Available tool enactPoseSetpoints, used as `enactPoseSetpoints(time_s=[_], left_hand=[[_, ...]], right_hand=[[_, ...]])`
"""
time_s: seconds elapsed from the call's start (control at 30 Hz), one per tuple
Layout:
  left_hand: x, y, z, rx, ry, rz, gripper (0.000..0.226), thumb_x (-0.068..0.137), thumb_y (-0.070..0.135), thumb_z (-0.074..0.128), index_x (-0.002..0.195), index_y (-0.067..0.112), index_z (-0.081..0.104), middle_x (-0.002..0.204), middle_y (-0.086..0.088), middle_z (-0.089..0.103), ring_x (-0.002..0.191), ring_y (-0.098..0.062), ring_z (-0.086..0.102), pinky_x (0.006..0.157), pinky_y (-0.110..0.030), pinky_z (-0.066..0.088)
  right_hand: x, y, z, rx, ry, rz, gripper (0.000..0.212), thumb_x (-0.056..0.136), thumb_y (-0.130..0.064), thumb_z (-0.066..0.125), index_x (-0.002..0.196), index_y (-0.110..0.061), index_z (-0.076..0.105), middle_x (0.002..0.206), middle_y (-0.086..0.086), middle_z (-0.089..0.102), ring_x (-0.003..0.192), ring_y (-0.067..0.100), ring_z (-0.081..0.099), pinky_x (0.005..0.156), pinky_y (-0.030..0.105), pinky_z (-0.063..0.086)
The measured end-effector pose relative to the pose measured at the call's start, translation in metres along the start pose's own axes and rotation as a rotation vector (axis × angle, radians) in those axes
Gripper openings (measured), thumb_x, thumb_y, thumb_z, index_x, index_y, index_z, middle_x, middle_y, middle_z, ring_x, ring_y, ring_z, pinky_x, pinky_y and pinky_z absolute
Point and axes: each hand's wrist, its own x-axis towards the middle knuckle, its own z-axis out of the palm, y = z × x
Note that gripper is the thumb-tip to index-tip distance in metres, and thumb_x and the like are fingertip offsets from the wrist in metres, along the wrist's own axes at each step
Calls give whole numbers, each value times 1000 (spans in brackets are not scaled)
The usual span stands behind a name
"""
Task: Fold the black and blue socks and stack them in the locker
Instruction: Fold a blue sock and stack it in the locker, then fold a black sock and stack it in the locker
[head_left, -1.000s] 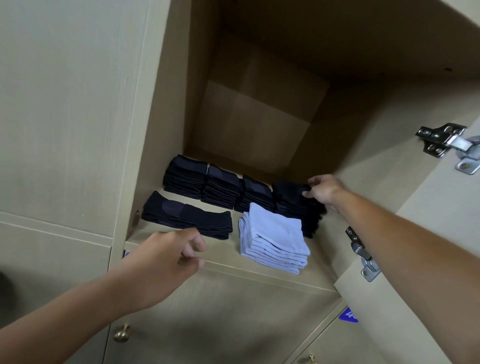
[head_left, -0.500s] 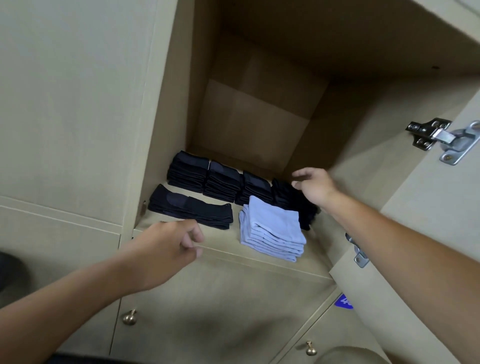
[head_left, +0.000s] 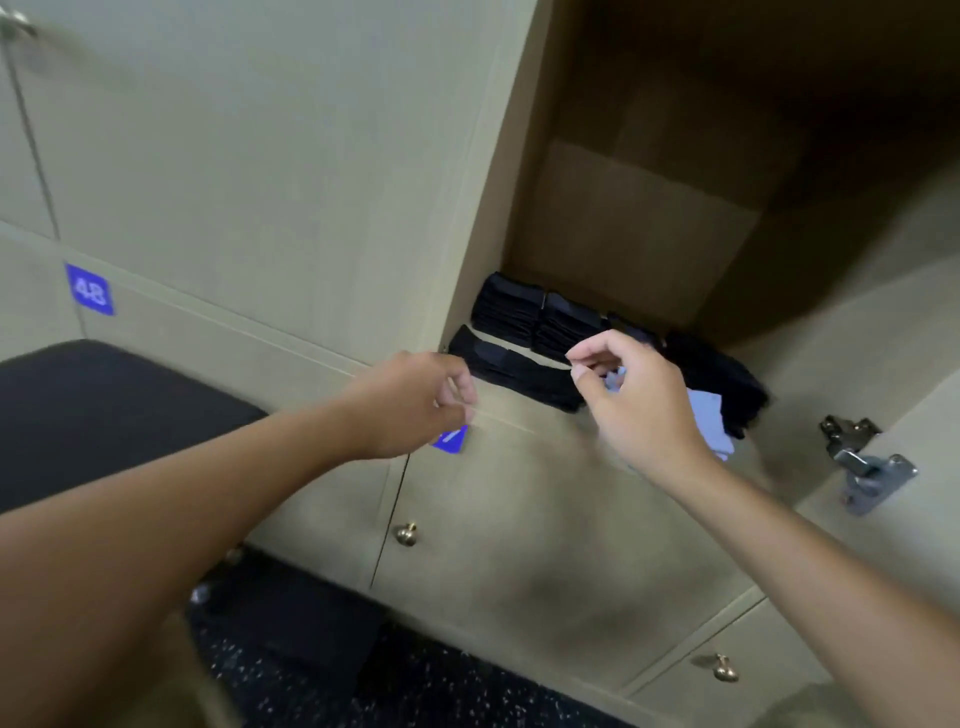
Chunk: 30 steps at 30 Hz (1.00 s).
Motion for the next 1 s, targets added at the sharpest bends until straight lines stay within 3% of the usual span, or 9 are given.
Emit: enactPoseSetpoints(time_s=[0.2, 0.33, 0.53, 0.67, 0.83, 1.0], left_hand=[[-20, -5, -23, 29, 44, -79, 6, 95, 17, 64, 98, 13, 67, 81, 1, 75, 65, -17, 72, 65, -22, 52], [-33, -14, -41, 146, 78, -121, 7, 96, 21, 66, 96, 15, 67, 76, 5, 74, 61, -14, 71, 72, -29, 59], [-56, -30, -64, 328, 14, -227, 9, 97, 26, 64, 99, 17, 66, 83, 5, 75, 66, -15, 72, 88, -36, 57], [-71, -38, -73, 348, 3, -278, 6, 96, 26, 64, 95, 20, 65, 79, 8, 74, 63, -12, 72, 86, -32, 56], [-97, -46, -100, 386, -13, -329, 9, 95, 24, 66, 97, 16, 67, 82, 4, 76, 67, -15, 73, 71, -23, 50], [-146, -62, -149, 458, -17, -447, 9, 94, 27, 68, 96, 19, 67, 85, 2, 76, 71, -9, 70, 80, -30, 53]], right_hand=[[-22, -18, 29, -62, -179, -140, 12, 92, -15, 65, 98, -25, 67, 90, -16, 64, 91, 5, 57, 76, 13, 38], [-27, -24, 51, -148, -362, -212, 16, 92, -27, 67, 106, -28, 60, 100, -15, 61, 99, 9, 53, 83, 31, 44], [-26, -38, 75, -142, -512, -245, 19, 93, -39, 65, 108, -33, 56, 98, -15, 58, 92, 8, 53, 85, 39, 50], [-21, -58, 87, -73, -566, -241, 22, 91, -43, 65, 110, -34, 57, 95, -13, 62, 87, 7, 58, 84, 41, 52], [-17, -86, 103, -6, -608, -261, 21, 91, -44, 67, 107, -32, 60, 92, -13, 63, 85, 9, 61, 83, 38, 53], [-22, -115, 117, 51, -639, -303, 18, 91, -42, 68, 104, -32, 62, 89, -14, 65, 83, 4, 61, 82, 33, 52]])
